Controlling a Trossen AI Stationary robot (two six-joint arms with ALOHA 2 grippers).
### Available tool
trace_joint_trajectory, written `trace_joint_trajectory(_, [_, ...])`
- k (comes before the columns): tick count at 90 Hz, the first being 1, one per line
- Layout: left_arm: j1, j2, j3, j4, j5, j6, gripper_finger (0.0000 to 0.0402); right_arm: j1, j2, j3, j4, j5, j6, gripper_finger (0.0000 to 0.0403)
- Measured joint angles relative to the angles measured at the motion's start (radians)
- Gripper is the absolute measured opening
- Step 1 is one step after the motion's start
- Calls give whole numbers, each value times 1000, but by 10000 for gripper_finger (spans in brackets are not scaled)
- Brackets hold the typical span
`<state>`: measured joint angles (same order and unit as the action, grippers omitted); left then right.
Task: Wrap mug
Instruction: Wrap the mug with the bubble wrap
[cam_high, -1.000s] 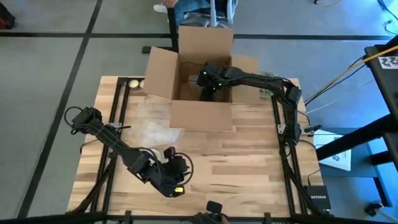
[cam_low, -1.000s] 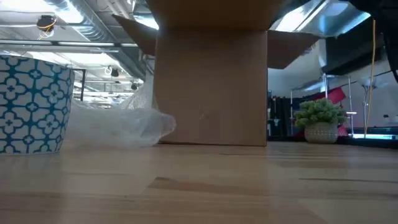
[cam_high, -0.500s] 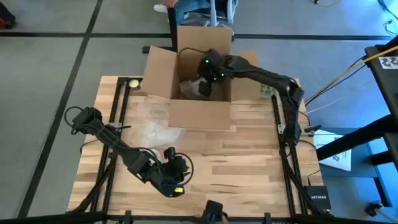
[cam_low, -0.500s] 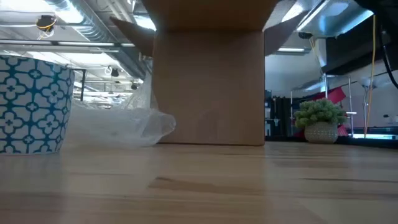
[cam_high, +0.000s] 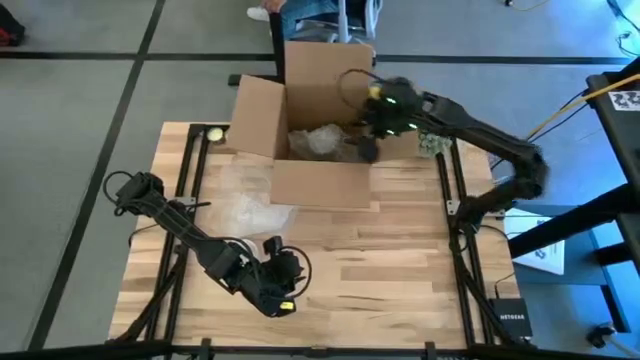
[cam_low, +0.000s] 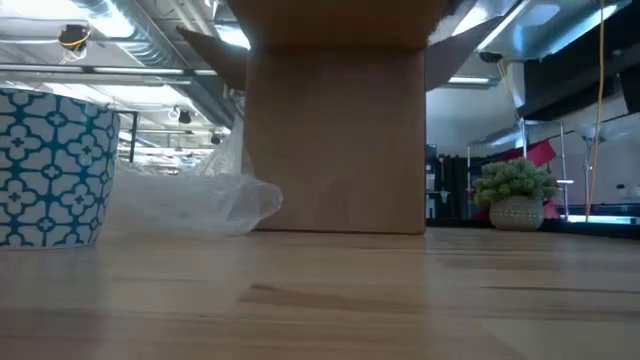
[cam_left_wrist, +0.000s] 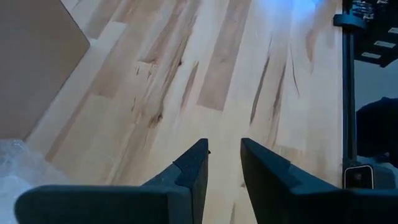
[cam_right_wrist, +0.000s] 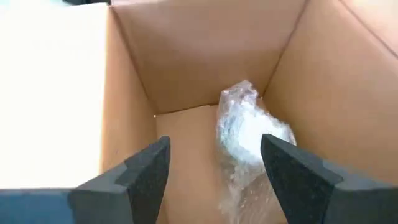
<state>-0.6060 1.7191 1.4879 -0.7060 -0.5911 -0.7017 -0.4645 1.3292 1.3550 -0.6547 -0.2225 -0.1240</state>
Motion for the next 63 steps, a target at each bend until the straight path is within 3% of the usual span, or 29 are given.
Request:
trace_joint_trajectory(13, [5, 0, 0, -14, 0, -3, 78, 76, -247, -311, 175, 103, 55, 236])
trace_joint_trajectory(32, [35, 0, 0, -30, 27, 11, 78, 224, -523, -617, 354, 269, 118, 236])
trace_joint_trajectory(45, [57, 0, 0, -65, 29, 3, 78, 308, -644, -716, 378, 314, 138, 236])
trace_joint_trajectory(63, [73, 0, 0, -80, 21, 10, 78, 354, -690, -706, 353, 389, 106, 236])
